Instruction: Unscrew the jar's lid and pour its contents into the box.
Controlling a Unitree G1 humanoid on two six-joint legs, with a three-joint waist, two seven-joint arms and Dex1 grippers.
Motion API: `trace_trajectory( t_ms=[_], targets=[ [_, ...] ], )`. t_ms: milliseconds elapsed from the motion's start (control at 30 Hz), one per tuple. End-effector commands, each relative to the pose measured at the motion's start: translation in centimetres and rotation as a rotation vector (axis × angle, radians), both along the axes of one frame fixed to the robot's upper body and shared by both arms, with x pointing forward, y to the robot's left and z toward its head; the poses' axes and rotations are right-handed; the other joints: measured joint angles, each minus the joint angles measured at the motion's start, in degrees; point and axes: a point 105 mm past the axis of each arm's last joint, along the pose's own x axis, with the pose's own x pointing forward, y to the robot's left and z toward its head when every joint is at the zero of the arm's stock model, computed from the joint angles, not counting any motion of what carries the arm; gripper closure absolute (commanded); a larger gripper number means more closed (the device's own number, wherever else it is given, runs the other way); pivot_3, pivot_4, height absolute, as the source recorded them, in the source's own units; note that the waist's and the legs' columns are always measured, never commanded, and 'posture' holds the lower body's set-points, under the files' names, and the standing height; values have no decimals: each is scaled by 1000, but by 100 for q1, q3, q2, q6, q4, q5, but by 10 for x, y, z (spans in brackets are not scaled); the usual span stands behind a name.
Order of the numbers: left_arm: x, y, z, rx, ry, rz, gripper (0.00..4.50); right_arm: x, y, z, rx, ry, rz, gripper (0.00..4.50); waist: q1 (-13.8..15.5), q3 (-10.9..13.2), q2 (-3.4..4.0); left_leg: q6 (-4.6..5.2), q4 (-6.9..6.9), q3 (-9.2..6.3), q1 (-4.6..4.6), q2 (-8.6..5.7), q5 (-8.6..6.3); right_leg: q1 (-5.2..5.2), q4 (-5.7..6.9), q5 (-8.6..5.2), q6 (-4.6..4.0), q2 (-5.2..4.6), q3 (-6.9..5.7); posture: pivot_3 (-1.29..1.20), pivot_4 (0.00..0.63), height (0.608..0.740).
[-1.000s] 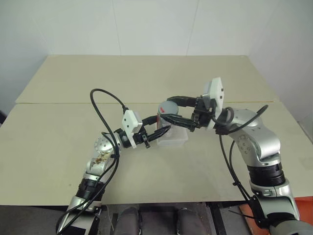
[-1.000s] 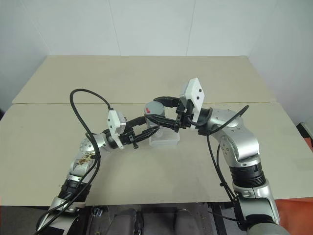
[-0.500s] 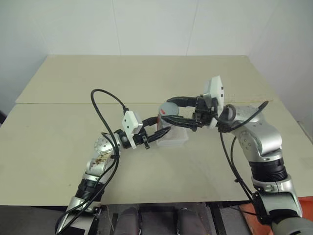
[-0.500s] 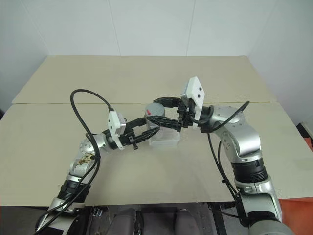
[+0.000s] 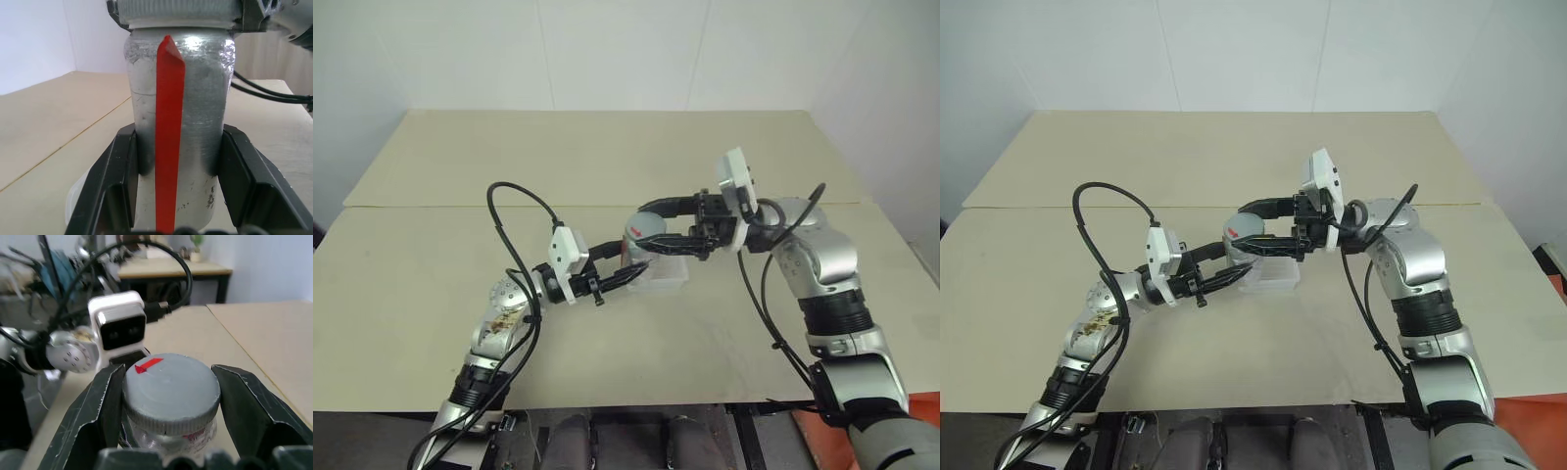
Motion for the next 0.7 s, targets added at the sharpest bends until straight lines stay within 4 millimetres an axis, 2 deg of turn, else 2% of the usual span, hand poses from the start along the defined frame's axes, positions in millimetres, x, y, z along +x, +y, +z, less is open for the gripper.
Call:
trace_trajectory(
  t_ms=[33,200,300,467,500,600,700],
  targets=[
    [-15,-8,9,-2,-30,-95,2571,2,-8,23,55,-59,1,1534,2,1,1,0,0,1,-1,0,0,0,0,0,0,0,0,0,150,740],
    [-20,-7,9,9,-14,-133,2571,-1,-9,23,37,-135,53,1534,6,1,1,0,-1,3,-1,0,0,0,-2,0,0,1,-1,0,150,740],
    [-22,-5,8,19,-7,-150,2571,0,-12,28,41,-154,71,1534,3,1,2,0,0,5,0,0,0,0,0,0,0,1,-1,0,150,740],
    [-22,-2,8,27,-11,-132,2571,7,-23,45,60,-201,3,1534,0,2,3,0,-1,3,0,2,0,-3,0,0,0,2,-1,0,150,740],
    [-21,-1,9,23,-13,-122,2571,10,-27,48,62,-208,-34,1534,0,2,3,0,-2,4,-1,2,0,-3,0,0,0,1,-1,0,150,740],
    [-18,5,13,18,-23,-69,2571,20,-60,49,57,-226,-262,1534,43,2,2,0,-1,4,-6,-1,0,-3,-2,0,0,-5,-3,0,150,740],
    [-13,13,15,18,-30,-22,2571,18,-89,41,62,-218,-430,1534,66,2,2,2,0,3,-9,-2,-1,-1,-4,0,0,-8,-6,0,150,740]
  ],
)
